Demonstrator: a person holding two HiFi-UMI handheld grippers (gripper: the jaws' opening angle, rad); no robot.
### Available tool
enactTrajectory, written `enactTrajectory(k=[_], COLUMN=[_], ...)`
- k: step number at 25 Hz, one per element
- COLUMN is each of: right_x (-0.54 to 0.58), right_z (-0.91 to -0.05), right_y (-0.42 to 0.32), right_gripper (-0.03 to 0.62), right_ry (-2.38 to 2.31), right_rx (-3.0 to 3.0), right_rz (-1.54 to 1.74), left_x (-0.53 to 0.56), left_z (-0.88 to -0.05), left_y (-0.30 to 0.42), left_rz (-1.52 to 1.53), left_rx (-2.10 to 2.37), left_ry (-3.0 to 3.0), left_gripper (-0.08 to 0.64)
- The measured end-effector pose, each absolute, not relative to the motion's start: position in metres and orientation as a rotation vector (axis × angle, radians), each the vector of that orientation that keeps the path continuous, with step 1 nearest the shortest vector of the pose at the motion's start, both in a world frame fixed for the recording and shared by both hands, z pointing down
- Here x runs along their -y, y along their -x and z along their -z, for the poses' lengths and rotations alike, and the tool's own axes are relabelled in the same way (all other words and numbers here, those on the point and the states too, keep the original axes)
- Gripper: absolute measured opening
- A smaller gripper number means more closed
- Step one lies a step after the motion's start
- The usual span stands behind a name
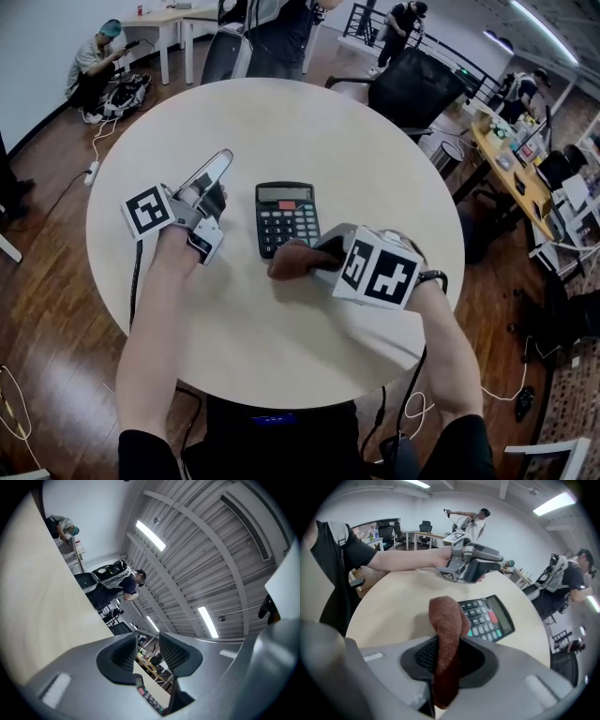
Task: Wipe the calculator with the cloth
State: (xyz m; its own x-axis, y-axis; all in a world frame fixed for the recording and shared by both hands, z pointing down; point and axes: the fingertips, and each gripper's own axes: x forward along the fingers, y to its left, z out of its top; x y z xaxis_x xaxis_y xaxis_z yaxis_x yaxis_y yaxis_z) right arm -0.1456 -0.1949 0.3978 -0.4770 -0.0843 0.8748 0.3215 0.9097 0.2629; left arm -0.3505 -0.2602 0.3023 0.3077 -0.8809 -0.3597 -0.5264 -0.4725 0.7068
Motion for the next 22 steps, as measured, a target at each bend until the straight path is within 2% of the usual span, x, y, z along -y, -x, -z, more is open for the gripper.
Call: enactTrajectory(k=[5,9,14,22], right_x=[0.292,0.325,0.305,0.226], right_z=[-0.347,-0.359,-0.391,-0.409], right_y=[0.18,0.199,0.189,0.132], right_gripper=[0.089,0.089,0.089,0.089], right_ry=[-0.228,-0.256,-0.113,0.131], right_rx=[2.169,2.148,2.073,2.002], right_rz=[0.581,0.598,0.55,0.463], left_x=[0.261,0.261,0.263,0.26], left_z=[-0.301,-0.302,-0.305,-0.303], left_y=[0.349,0.348,0.349,0.345], left_rz=[1.016,1.018,0.996,0.988], left_rx=[1.236,1.237,1.256,1.25], left_ry=[-2.125,-2.125,-2.129,-2.141], left_gripper=[0.13,0.13,0.13,0.13])
